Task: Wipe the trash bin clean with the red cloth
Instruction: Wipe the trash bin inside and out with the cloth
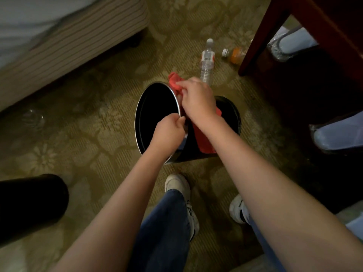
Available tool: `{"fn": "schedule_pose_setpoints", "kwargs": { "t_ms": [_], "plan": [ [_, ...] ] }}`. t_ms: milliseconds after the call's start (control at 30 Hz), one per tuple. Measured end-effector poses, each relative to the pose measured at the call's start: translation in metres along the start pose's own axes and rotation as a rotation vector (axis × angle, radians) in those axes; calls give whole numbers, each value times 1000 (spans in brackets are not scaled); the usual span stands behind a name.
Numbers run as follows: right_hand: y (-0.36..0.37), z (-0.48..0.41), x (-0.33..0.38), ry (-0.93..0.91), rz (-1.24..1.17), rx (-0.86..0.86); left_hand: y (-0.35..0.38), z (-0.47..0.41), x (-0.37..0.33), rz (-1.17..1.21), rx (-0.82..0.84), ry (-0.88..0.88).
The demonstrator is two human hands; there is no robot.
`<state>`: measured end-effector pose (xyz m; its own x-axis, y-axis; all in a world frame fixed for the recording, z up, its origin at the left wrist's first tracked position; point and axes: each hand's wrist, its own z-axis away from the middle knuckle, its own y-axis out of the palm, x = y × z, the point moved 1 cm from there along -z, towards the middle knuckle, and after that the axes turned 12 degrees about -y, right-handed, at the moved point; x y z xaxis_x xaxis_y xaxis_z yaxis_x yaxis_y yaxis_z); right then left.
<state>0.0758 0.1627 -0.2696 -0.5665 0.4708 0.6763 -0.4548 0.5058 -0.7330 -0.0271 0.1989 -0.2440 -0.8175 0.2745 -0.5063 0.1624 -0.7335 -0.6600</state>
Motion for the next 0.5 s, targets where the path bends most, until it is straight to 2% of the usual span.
{"fn": "schedule_pose_setpoints", "kwargs": {
  "t_ms": [100, 267, 400, 500],
  "plan": [
    [-1, 9, -1, -17, -27, -34, -1, -3, -1, 24, 13, -9],
    [16, 80, 10, -33, -79, -207, -9, -7, 10, 161, -19, -110],
    [30, 94, 22, 9, -72, -242, -12, -4, 22, 193, -30, -153],
    [19, 62, 20, 41, 3, -168, -9, -1, 17, 181, -65, -118]
  ]
}}
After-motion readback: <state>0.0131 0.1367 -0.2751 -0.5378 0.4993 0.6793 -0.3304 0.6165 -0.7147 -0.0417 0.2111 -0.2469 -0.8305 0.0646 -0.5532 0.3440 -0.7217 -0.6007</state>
